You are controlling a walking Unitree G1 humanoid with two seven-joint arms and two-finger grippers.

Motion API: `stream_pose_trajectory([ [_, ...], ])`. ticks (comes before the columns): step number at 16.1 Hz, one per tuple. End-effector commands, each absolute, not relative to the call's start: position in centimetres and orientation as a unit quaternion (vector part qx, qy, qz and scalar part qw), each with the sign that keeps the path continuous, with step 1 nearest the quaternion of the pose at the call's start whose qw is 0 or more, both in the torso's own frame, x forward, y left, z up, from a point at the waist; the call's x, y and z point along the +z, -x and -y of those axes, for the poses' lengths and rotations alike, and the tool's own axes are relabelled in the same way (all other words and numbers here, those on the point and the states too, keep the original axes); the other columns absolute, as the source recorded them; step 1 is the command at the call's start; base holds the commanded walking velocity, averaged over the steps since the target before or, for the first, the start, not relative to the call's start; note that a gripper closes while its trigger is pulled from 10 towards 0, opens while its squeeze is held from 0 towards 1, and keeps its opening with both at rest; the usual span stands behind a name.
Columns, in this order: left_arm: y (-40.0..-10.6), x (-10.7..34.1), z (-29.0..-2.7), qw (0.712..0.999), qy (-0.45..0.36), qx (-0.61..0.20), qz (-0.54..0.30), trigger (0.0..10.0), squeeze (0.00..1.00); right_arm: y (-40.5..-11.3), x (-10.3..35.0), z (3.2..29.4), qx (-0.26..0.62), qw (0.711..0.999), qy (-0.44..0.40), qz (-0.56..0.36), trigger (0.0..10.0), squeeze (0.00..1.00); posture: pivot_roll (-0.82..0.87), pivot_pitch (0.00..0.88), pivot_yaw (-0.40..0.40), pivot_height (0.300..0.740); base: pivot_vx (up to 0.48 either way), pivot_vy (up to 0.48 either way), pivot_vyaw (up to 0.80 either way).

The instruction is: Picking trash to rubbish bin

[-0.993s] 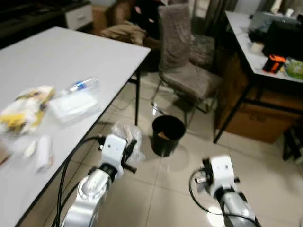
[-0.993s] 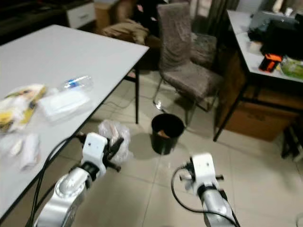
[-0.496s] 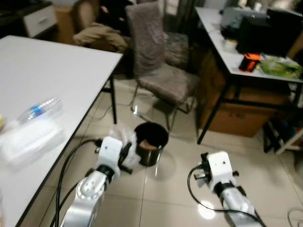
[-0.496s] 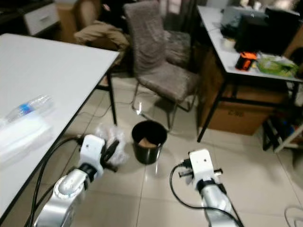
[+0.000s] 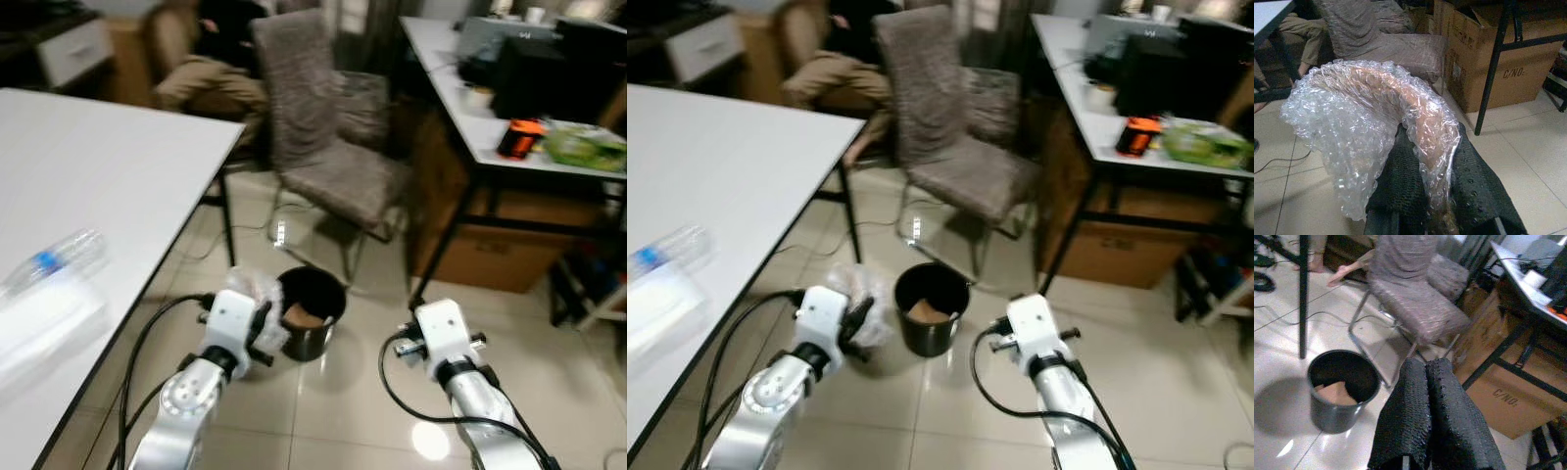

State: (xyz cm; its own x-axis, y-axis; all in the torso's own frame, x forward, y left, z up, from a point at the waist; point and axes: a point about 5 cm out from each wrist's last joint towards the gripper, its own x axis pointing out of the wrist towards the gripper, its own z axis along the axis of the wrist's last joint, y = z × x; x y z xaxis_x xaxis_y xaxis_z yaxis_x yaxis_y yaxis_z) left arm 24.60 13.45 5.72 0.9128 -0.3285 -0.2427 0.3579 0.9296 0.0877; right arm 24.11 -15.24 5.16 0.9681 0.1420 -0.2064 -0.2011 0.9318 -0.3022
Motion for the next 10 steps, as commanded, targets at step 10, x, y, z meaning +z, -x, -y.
stream_pose_trajectory([
  [10,-25.06,6.17,-12.07,0.975,-0.061,-0.192,-0.096,10.0,0.0,-24.29,5.1,16.13,0.086,0.979,0.157,-0.094,10.0,0.0,-0.15,0.0,-0.056,0.74,0.373,0.0,0.0],
])
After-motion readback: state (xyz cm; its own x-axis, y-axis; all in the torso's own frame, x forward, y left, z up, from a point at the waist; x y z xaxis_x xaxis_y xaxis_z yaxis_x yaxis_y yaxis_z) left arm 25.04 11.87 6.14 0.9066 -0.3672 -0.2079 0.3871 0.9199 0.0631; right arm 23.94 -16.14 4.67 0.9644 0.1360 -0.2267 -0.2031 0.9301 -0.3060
